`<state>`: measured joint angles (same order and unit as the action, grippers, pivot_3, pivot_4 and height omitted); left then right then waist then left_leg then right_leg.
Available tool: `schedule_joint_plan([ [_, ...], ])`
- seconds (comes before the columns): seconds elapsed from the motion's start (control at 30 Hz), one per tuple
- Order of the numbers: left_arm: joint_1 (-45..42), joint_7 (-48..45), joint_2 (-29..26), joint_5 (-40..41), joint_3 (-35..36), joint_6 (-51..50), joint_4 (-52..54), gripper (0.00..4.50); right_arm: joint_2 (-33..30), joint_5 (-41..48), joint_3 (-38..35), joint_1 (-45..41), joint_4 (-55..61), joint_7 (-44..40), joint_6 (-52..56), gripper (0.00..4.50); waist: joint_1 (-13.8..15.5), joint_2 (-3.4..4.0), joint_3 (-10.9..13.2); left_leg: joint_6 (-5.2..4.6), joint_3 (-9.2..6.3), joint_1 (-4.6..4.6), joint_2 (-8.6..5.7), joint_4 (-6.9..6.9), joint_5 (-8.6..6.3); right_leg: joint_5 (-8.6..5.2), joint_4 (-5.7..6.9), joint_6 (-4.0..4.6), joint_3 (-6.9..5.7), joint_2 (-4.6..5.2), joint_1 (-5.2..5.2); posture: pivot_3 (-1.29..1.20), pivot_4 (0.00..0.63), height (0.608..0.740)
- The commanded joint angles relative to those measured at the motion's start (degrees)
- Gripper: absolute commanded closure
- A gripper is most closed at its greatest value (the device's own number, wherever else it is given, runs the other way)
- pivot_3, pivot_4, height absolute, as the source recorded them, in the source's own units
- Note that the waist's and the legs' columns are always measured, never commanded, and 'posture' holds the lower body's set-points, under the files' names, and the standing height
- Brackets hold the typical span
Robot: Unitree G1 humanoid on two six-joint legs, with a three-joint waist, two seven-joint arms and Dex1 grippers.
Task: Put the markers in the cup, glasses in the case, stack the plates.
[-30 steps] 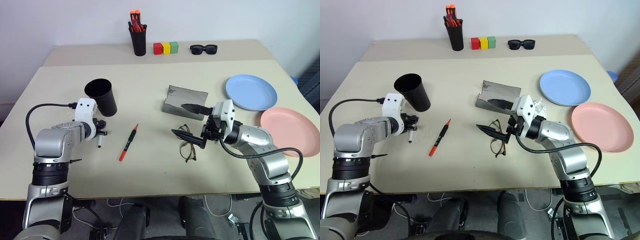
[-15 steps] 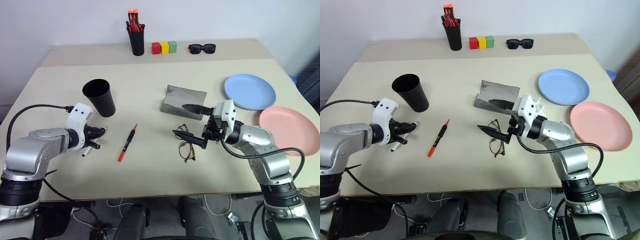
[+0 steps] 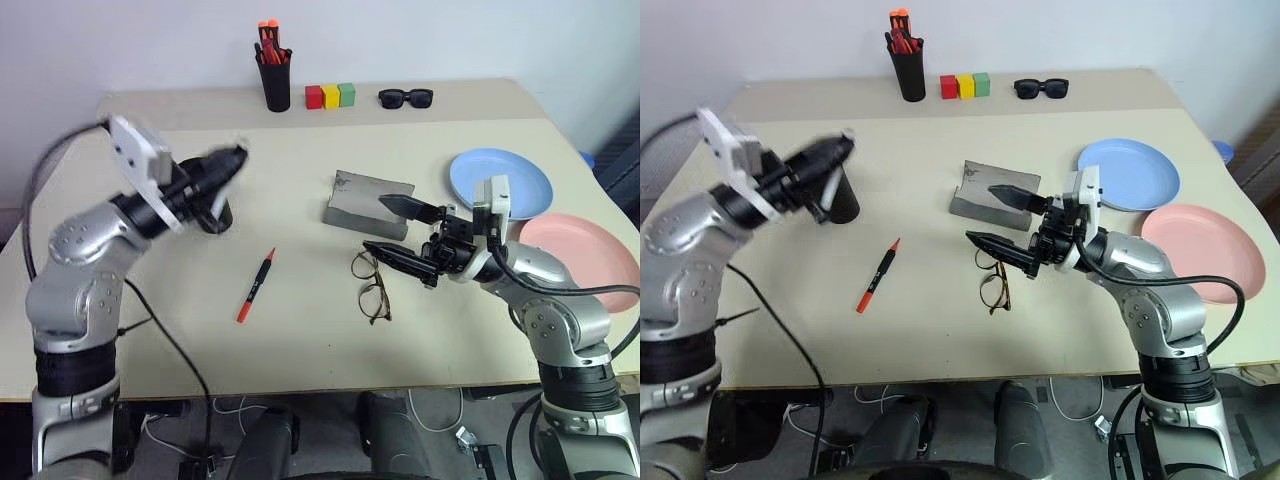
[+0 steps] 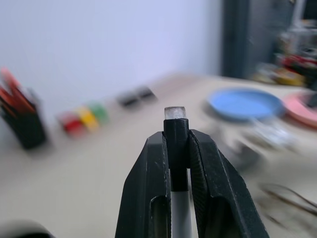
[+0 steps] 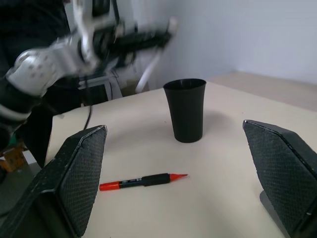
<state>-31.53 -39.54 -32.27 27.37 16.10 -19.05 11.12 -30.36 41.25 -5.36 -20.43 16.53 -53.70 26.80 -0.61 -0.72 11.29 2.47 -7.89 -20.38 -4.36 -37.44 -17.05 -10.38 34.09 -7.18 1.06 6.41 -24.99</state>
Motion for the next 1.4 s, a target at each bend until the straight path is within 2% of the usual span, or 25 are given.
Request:
schedule_joint_plan([
  [0.03,-5.35,2.69,-0.46,-4.48,3.1,11.53,-8.66,4.43,0.16,-1.48,-0.13,-1.32,1.34,0.55,-2.43,0.0,-0.02,0.0,0.0,0.0,0.0,0.0,0.0,0.01,0.0,0.0,-0.01,-0.01,0.0,0.0,0.0,0.0,0.15,0.74],
  [0.23,-14.74,5.95,-0.61,-7.99,3.89,23.77,-26.45,4.43,0.84,-2.8,0.49,-1.87,1.06,1.41,-3.52,0.0,0.02,-0.02,-0.01,0.0,-0.01,-0.02,-0.03,-0.01,0.0,0.03,-0.02,-0.06,-0.01,0.0,-0.01,0.0,0.15,0.74],
  [0.5,-15.33,3.92,2.76,-7.44,4.89,39.89,-42.15,4.43,0.66,-3.75,0.53,-1.43,1.86,2.11,-4.01,0.0,-0.05,-0.02,-0.01,0.01,-0.01,-0.03,-0.03,-0.01,0.01,0.05,-0.02,-0.08,0.0,0.01,-0.02,0.0,0.15,0.74],
  [0.67,-13.64,2.46,5.22,-6.38,5.06,45.85,-47.51,4.43,0.61,-3.97,0.64,-1.58,2.07,2.21,-4.02,0.0,-0.05,-0.03,-0.02,0.0,-0.01,-0.04,-0.04,-0.02,0.01,0.05,-0.03,-0.09,-0.01,0.0,-0.02,0.0,0.15,0.74],
  [0.93,-11.77,0.38,7.46,-4.88,4.78,47.77,-51.9,4.43,0.91,-4.79,1.2,-2.04,1.81,2.44,-4.45,0.0,-0.07,-0.04,-0.02,0.0,-0.01,-0.03,-0.04,-0.03,0.01,0.06,0.0,-0.09,-0.01,0.0,-0.02,0.0,0.15,0.74],
  [1.07,-11.82,0.0,7.45,-4.88,4.62,48.37,-53.1,2.69,0.7,-4.87,1.32,-1.93,1.9,2.56,-4.6,0.0,-0.06,-0.04,-0.03,0.0,-0.01,-0.03,-0.04,-0.03,0.01,0.06,0.0,-0.09,-0.01,0.0,-0.02,0.0,0.15,0.74],
  [1.23,-11.53,-0.44,7.56,-4.74,3.97,47.58,-50.94,0.03,0.49,-4.89,1.17,-1.79,1.89,2.7,-4.61,0.0,-0.07,-0.05,-0.03,0.0,-0.01,-0.03,-0.04,-0.03,0.01,0.06,0.0,-0.1,-0.01,0.0,-0.02,0.0,0.15,0.74],
  [1.3,-10.95,-0.61,7.54,-4.39,3.33,45.49,-47.82,0.03,0.5,-5.08,1.24,-1.73,1.82,2.73,-4.76,0.0,-0.09,-0.05,-0.03,0.0,-0.02,-0.03,-0.04,-0.03,0.01,0.06,0.0,-0.1,-0.01,0.0,-0.02,0.0,0.15,0.74],
  [1.4,-8.74,0.59,7.42,-2.79,1.1,35.84,-36.79,0.03,0.6,-5.05,1.25,-1.7,1.84,2.8,-4.78,0.0,-0.11,-0.05,-0.03,0.0,-0.02,-0.04,-0.03,-0.03,0.01,0.06,0.0,-0.1,0.0,0.0,-0.02,0.0,0.15,0.74],
])
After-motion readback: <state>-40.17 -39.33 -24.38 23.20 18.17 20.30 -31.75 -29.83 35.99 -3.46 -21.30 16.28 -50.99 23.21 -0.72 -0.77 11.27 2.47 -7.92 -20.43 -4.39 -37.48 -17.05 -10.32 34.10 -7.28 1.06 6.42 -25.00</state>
